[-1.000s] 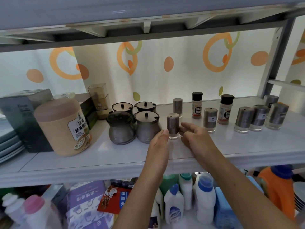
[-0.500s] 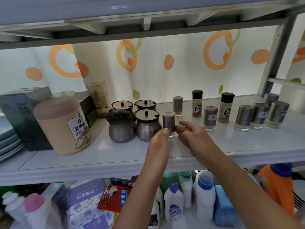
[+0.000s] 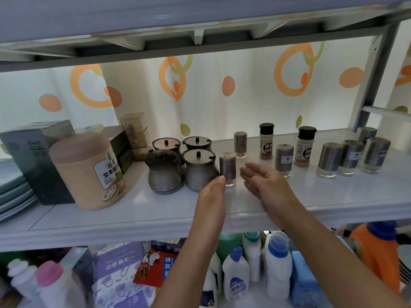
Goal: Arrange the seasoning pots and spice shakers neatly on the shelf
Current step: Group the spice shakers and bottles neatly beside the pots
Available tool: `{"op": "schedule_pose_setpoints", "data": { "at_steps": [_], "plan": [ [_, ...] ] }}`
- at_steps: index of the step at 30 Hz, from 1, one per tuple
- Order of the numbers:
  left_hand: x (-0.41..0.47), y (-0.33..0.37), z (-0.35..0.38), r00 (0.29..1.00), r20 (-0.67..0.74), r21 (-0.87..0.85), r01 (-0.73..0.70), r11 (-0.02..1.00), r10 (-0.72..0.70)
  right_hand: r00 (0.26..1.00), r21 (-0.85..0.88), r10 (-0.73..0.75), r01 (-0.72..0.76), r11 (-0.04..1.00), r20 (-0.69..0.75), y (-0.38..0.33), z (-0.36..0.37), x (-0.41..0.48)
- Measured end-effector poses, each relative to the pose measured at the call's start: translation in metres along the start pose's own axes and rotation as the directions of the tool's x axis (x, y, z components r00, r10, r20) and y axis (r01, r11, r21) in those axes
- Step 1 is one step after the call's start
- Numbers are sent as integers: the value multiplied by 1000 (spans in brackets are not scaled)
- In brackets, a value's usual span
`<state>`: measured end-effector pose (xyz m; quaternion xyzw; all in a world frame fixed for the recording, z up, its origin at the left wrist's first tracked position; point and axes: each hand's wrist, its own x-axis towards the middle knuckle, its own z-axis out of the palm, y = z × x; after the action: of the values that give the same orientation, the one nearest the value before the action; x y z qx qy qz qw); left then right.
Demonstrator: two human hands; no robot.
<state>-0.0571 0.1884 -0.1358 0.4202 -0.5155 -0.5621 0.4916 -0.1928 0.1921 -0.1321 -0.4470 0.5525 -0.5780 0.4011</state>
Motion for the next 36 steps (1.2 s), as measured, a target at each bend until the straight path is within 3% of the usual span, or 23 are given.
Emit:
{"op": "schedule_pose_setpoints", "data": {
  "at_steps": [3, 6, 10, 12, 14, 16, 19, 21, 26, 30, 36],
  "plan": [
    [-14, 14, 0, 990, 7, -10, -141, 990, 142, 995, 45, -103, 103, 994, 2, -23, -11, -18],
    [-3, 58, 8, 964, 129, 8, -234, 972, 231, 984, 9, -165, 165, 986, 65, -63, -19, -7],
    [59, 116, 21, 981, 144, 22, -132, 991, 128, 971, -127, -186, 205, 970, 148, -113, -13, 53],
    [97, 129, 23, 988, 126, 135, -101, 986, 84, 966, -293, -164, 218, 931, 198, -125, -8, 91],
    [126, 133, 23, 992, 127, 297, -50, 954, 13, 962, -537, -169, 261, 802, 215, -132, -4, 125],
    [144, 131, 24, 981, 177, 412, -3, 911, -77, 954, -771, -171, 301, 561, 248, -134, -1, 150],
    [158, 124, 27, 967, 205, 474, 38, 879, -152, 942, -902, -103, 337, 269, 321, -130, 4, 174],
    [163, 121, 30, 966, 203, 468, 46, 883, -158, 943, -921, -57, 332, 202, 328, -124, 7, 186],
    [176, 113, 31, 974, 166, 504, 51, 862, -155, 946, -936, 72, 299, 185, 317, -113, 11, 199],
    [181, 109, 27, 969, 180, 497, 56, 866, -167, 950, -945, 87, 282, 167, 299, -102, 13, 207],
    [177, 108, 21, 960, 191, 485, 90, 870, -206, 932, -918, 141, 286, 274, 333, -102, 17, 203]
  ]
}}
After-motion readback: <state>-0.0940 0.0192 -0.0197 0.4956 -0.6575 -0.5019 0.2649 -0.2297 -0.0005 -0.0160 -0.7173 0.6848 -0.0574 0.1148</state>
